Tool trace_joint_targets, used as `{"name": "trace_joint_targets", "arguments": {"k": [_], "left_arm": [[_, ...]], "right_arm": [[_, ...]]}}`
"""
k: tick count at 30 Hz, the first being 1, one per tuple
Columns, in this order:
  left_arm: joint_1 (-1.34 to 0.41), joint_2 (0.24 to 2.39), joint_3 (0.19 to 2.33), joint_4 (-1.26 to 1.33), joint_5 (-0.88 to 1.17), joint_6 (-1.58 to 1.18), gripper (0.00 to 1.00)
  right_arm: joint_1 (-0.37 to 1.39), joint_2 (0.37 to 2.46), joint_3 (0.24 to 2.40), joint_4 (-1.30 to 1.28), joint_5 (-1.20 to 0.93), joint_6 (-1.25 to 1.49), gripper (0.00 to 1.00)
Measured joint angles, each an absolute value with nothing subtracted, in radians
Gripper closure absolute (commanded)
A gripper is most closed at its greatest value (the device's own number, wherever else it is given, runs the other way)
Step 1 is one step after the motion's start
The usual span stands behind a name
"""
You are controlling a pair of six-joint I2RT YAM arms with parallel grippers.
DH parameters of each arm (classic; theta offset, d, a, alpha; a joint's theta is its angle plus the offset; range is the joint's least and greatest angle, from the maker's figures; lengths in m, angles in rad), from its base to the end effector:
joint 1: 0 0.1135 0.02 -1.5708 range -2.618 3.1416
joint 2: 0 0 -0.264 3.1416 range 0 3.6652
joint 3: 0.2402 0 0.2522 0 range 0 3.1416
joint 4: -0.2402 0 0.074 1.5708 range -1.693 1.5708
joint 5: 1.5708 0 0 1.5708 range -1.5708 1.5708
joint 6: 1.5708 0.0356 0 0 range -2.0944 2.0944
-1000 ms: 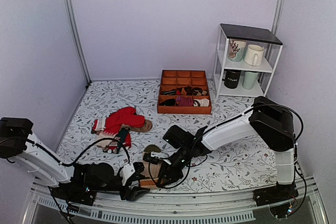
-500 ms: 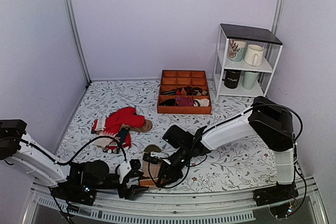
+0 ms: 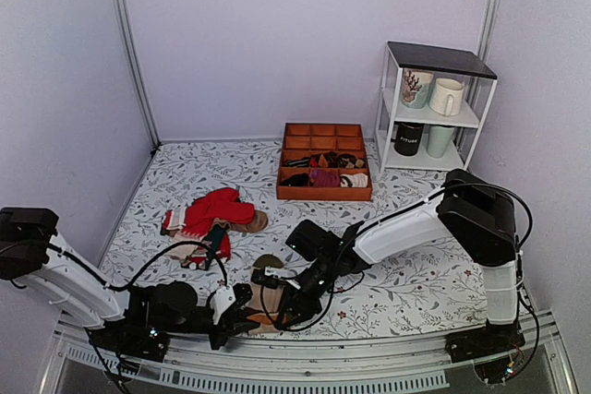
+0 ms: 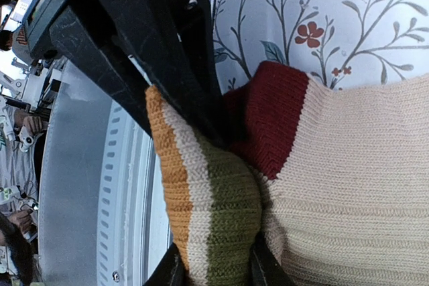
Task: Roll the socks
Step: Roll a pair of socks at the center of the board.
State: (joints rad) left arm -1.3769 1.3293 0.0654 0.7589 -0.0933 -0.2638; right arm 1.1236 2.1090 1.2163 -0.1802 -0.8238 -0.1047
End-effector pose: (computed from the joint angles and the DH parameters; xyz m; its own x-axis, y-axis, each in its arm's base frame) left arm 0.0387 -0.1798 0.1015 -0.3406 0.3874 -0.8567 0.9037 0.3862 -0.1847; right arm 0.1506 0.3743 0.1008 -0.2980 -0.7855 -0.5423 -0.7997 -0.1048 0.5912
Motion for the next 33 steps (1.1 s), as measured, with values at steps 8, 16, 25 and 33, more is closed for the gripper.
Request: {"name": "trace_joint_targets", "arguments": {"k": [8, 16, 25, 33], "left_arm": [[-1.328, 1.365, 0.086, 0.747, -0.052, -0.398, 1.00], [-1.314, 1.333, 0.091, 0.685, -0.033, -0.616, 1.00], [-1.291, 1.239, 0.094, 0.548, -0.011, -0.730, 1.00], [-1.279, 1.268, 0.103, 0.560, 0.011, -0.738, 1.00]], "right_arm": [[1.128, 2.073, 1.189, -0.165, -0.799, -0.096, 0.47], [1.151, 1.785, 0.848, 0.067, -0.487, -0.142, 0.29], [1.275, 1.709, 0.752, 0.323, -0.236, -0.381, 0.28], [1.316, 1.775, 0.826, 0.374, -0.195, -0.468, 0.29]]}}
